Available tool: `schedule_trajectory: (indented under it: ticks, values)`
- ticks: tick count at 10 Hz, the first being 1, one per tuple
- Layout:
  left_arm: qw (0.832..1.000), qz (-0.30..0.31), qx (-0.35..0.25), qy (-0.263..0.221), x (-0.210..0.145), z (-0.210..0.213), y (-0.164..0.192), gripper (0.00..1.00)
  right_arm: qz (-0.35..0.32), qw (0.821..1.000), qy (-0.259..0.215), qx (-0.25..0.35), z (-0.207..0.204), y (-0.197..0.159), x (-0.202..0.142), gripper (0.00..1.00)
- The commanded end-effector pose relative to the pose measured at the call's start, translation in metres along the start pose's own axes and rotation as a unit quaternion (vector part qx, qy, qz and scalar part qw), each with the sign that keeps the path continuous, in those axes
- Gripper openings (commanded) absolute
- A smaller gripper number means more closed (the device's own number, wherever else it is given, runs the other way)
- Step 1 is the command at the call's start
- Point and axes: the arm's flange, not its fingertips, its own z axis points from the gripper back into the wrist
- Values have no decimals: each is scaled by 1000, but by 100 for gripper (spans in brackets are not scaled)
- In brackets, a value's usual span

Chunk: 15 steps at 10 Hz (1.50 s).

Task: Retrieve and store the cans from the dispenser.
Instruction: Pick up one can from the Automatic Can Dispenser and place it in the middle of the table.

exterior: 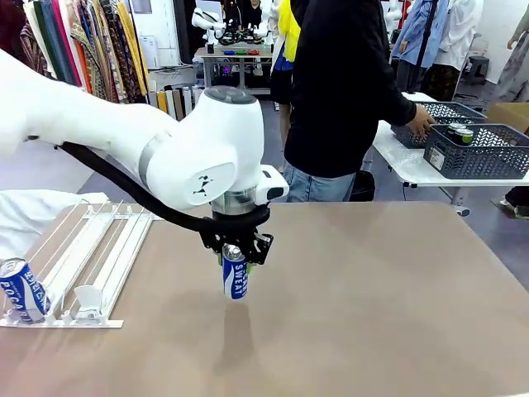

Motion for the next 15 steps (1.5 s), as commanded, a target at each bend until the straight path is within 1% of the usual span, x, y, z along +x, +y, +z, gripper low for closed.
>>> schedule_trajectory:
  ticks: [1, 4, 5, 6, 7, 10, 11, 12, 13, 14, 15]
  values:
    - [1000, -10, -24, -9, 9, 2, 5, 0, 4, 1000, -1, 5, 1, 3, 1, 100]
    - [998, -9, -54, 5, 12, -3, 8, 0, 4, 1000, -1, 5, 1, 3, 1, 100]
    - [998, -8, -65, 11, 11, -5, 9, 22, 4, 1000, -1, 5, 1, 3, 1, 100]
    - [998, -8, -63, 12, 12, -5, 10, 78, 4, 1000, -1, 5, 1, 3, 1, 100]
    - [998, -7, -59, 9, 12, -4, 10, 100, 4, 1000, -1, 5, 1, 3, 1, 100]
    - [999, 0, -45, -5, 9, 2, 13, 100, 4, 1000, -1, 5, 1, 3, 1, 100]
    - [999, 9, -40, -18, 5, 11, 17, 100, 4, 1000, -1, 5, 1, 3, 1, 100]
    - [999, 24, -34, -33, -4, 30, 23, 100, 4, 1000, -1, 5, 1, 3, 1, 100]
    - [997, 40, -40, -55, -22, 60, 37, 100, 4, 1000, -1, 5, 1, 3, 1, 100]
    - [996, 33, -60, -50, -43, 90, 57, 100, 4, 1000, -1, 5, 1, 3, 1, 100]
    - [993, 14, -114, -27, -64, 115, 88, 100, 4, 1000, -1, 5, 1, 3, 1, 100]
